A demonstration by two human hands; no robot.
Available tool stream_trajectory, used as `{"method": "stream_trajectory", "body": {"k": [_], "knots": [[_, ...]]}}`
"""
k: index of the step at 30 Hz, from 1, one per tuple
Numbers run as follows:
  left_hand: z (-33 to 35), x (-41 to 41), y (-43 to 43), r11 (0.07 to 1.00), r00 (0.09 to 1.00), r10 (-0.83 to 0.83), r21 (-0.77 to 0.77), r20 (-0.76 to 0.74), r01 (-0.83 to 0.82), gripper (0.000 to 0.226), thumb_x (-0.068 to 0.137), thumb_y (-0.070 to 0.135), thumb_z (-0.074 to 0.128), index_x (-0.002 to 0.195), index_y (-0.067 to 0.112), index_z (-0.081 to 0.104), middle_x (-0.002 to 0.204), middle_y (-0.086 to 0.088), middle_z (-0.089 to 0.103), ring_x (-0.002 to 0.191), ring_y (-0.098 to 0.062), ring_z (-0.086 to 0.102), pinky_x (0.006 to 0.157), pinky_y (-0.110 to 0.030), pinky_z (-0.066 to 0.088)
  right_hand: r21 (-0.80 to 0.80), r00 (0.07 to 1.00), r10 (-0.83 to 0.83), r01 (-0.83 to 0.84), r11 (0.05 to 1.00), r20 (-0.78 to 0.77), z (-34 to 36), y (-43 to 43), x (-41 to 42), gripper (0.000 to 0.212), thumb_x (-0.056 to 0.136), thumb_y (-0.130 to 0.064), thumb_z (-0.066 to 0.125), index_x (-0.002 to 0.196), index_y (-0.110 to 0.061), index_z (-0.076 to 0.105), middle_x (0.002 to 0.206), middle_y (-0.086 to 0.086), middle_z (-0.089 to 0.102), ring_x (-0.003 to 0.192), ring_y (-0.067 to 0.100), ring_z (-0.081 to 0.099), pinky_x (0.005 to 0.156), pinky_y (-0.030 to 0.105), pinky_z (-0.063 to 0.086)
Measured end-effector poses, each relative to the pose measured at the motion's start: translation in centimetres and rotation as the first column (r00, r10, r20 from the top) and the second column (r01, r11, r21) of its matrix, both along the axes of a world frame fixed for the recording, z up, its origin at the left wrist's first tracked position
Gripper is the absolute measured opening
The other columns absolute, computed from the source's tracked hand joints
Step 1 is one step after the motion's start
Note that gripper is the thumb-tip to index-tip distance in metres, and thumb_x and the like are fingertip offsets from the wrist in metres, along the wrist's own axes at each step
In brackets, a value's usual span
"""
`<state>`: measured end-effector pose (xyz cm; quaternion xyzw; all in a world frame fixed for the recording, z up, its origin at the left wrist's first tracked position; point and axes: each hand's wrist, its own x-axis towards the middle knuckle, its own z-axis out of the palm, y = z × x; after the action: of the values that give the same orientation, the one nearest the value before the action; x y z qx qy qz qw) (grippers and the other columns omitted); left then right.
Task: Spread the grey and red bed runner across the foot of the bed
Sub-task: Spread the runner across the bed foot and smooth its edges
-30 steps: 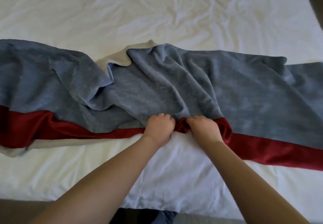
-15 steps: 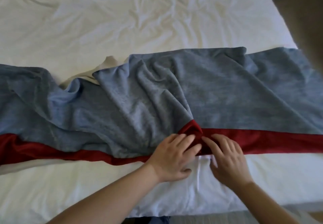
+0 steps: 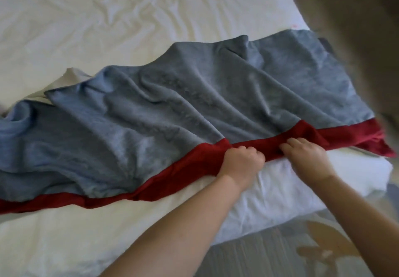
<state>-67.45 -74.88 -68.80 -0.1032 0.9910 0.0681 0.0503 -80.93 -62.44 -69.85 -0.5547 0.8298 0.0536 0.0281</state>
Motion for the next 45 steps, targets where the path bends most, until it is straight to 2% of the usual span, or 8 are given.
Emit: {"method": "stream_trajectory", "body": {"k": [5,12,15,18,21,27,38,45], "knots": [[-0.3,-1.3,3.0,0.987,0.987,-0.055,0.155,0.152,0.031,0.020,0.082,0.000,0.054,0.098,0.010,0.060,0.096,-0.008,0.062,0.085,-0.029,0.061,0.058,-0.032,0.039,0.044,0.989,-0.150,0.150,0.988,0.009,0.2,2.6,-1.4,0.022,0.058,0.007,0.073,0.075,-0.006,0.071,0.066,0.008,0.061,0.062,0.029,0.063,0.046,0.032,0.049],[-0.8,1.6,2.3,0.998,0.987,-0.038,0.060,0.153,0.029,0.025,0.044,0.024,0.084,0.050,0.022,0.060,0.049,0.008,0.055,0.049,-0.007,0.056,0.035,-0.018,0.035,-0.005,0.996,0.074,-0.074,0.997,0.047,-0.6,2.5,1.6,0.029,0.049,0.008,0.079,0.072,-0.009,0.072,0.064,0.005,0.064,0.056,0.027,0.062,0.048,0.033,0.053],[-0.7,2.3,2.7,0.966,0.980,-0.101,0.254,0.171,0.055,0.004,0.079,0.011,0.065,0.081,0.014,0.065,0.080,-0.002,0.065,0.080,-0.022,0.062,0.051,-0.029,0.042,0.088,0.998,-0.012,0.007,0.996,0.055,-0.4,3.4,2.3,0.033,0.040,0.011,0.078,0.063,-0.011,0.070,0.056,0.003,0.060,0.050,0.025,0.059,0.042,0.030,0.050],[-1.1,3.2,1.7,0.917,0.987,-0.108,0.394,0.116,0.054,0.022,0.092,0.008,0.046,0.109,0.011,0.060,0.107,-0.007,0.061,0.103,-0.027,0.052,0.069,-0.039,0.047,0.228,0.992,-0.106,0.087,0.970,0.073,0.0,4.2,3.0,0.030,0.046,0.005,0.078,0.069,-0.013,0.071,0.062,0.002,0.063,0.058,0.025,0.062,0.045,0.031,0.051],[-0.2,5.5,-1.2,0.893,0.994,-0.109,0.436,-0.030,0.111,0.030,0.090,0.010,0.047,0.118,0.014,0.060,0.113,-0.005,0.061,0.106,-0.024,0.052,0.077,-0.040,0.050,0.413,0.987,-0.163,0.144,0.899,0.010,0.2,3.9,3.2,0.026,0.078,-0.016,0.059,0.100,-0.028,0.066,0.096,-0.010,0.065,0.094,0.013,0.062,0.074,0.028,0.052],[1.7,11.4,-11.7,0.922,0.987,0.119,0.381,-0.107,-0.070,0.033,0.085,0.009,0.048,0.113,0.014,0.064,0.113,-0.006,0.061,0.104,-0.027,0.055,0.082,-0.043,0.048,0.537,0.990,-0.144,0.123,0.835,-0.002,2.6,-1.2,3.7,0.027,0.076,-0.030,0.046,0.096,-0.036,0.063,0.098,-0.016,0.065,0.092,0.003,0.062,0.071,0.021,0.052],[2.8,24.8,-32.3,0.717,0.692,0.695,0.266,-0.196,-0.644,0.040,0.086,0.002,0.044,0.120,0.018,0.055,0.116,-0.005,0.059,0.099,-0.030,0.060,0.073,-0.046,0.052,0.124,0.953,0.129,-0.168,0.978,0.274,5.5,-26.5,14.5,0.017,0.083,-0.015,0.054,0.095,-0.018,0.067,0.094,0.003,0.064,0.089,0.028,0.062,0.061,0.037,0.051],[0.5,29.9,-40.2,0.537,0.557,0.829,0.203,0.052,-0.818,0.049,0.091,0.008,0.052,0.137,0.010,0.035,0.125,-0.017,0.052,0.100,-0.039,0.058,0.075,-0.047,0.049,-0.087,0.934,0.209,-0.192,0.978,0.289,5.0,-43.0,23.2,0.049,0.086,-0.013,0.044,0.134,-0.023,0.045,0.136,0.001,0.044,0.086,0.035,0.061,0.055,0.035,0.042]]}}
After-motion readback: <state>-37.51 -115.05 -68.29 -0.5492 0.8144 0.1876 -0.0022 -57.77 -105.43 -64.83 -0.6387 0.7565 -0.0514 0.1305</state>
